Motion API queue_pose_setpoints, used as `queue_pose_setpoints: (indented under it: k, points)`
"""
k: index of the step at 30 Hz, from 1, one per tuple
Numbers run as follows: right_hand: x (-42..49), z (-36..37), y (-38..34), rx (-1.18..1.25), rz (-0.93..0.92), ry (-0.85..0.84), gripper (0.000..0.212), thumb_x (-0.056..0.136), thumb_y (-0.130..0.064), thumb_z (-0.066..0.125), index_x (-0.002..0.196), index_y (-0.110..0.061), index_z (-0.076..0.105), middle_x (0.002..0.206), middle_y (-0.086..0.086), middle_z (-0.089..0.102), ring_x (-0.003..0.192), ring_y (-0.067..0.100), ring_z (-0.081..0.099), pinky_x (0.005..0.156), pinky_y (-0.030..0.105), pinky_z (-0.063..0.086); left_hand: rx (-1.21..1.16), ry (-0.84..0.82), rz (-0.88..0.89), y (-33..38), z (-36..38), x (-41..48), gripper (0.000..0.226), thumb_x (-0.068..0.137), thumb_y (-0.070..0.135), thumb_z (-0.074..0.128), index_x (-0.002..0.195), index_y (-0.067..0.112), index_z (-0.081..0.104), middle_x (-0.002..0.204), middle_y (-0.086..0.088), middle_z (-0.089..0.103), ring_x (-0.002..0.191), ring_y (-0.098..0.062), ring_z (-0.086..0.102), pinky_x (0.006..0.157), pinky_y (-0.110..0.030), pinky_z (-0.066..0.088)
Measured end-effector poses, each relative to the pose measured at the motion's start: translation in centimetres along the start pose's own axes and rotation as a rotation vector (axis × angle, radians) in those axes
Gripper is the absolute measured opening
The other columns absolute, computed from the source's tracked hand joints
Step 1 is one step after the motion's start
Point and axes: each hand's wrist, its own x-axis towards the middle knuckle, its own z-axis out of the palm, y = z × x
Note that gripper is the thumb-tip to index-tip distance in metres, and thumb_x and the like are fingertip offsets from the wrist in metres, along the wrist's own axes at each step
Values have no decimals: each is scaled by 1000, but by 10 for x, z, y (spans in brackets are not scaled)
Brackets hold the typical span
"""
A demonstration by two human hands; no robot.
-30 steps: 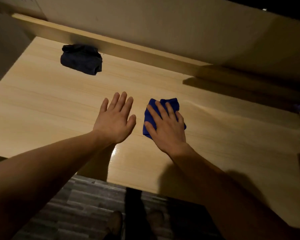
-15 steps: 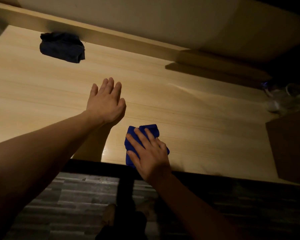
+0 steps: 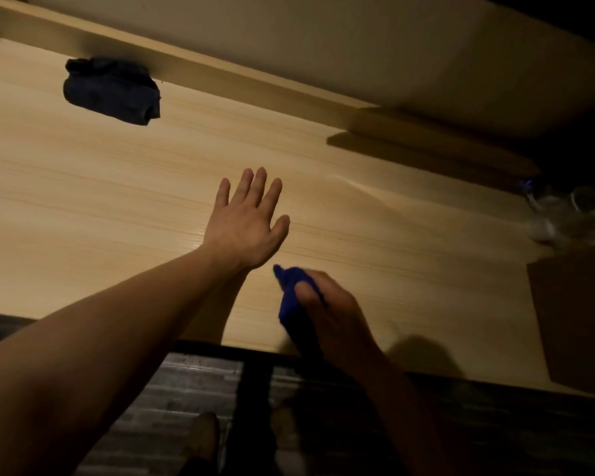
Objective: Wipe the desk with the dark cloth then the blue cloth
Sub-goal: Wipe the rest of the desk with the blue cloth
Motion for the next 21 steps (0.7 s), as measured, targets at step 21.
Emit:
queue_pose_setpoints:
  k: [21]
  points:
    - [268,-95,17,-953,-44,55,57,107,-60,22,161,-49,11,173,-5,11,157,33,9,117,64,17,80,-37,-45,4,-2,3,74,107,66,7,170,30,-9,177,-3,-20,162,-23,-24,131,-55,-8]
